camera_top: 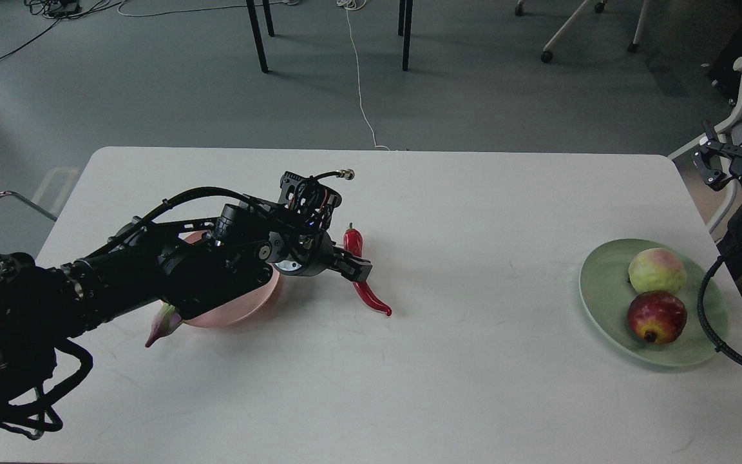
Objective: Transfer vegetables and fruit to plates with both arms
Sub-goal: 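Move the left gripper to the red chili pepper and grasp it, then place the chili pepper on the pink plate beside the eggplant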
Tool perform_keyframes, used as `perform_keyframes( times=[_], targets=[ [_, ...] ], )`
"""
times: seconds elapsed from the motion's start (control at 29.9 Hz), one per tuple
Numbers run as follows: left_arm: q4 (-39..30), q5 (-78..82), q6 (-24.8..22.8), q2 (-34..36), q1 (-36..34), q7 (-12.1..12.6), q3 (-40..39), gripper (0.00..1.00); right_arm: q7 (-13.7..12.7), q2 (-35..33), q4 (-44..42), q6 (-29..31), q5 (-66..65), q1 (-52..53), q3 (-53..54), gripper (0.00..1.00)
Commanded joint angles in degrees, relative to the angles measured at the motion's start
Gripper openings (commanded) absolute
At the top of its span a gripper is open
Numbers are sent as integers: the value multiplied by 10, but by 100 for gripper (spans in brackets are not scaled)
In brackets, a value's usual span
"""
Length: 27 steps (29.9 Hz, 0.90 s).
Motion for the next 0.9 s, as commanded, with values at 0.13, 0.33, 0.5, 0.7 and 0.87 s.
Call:
perform_keyframes(
  times=[0.13, 0.33, 0.5, 0.7, 0.87],
  targets=[
    [1, 1, -1, -14, -1, 4, 1, 50, 2, 0, 0, 0, 0, 0, 2, 98],
    [1, 3, -1, -14, 2, 3, 2, 29, 2, -1, 0, 0, 0, 0, 2, 98],
    [1, 3, -3, -12, -1, 1, 1, 17, 2, 0, 0, 0, 0, 1, 2, 98],
    [-30, -2, -9, 34, -20, 0, -9, 14, 2, 1, 0, 0, 0, 1, 1, 98],
    [-143, -60, -9, 159, -65, -2, -15, 15, 2, -1, 0, 0, 0, 5, 1, 98]
  ],
)
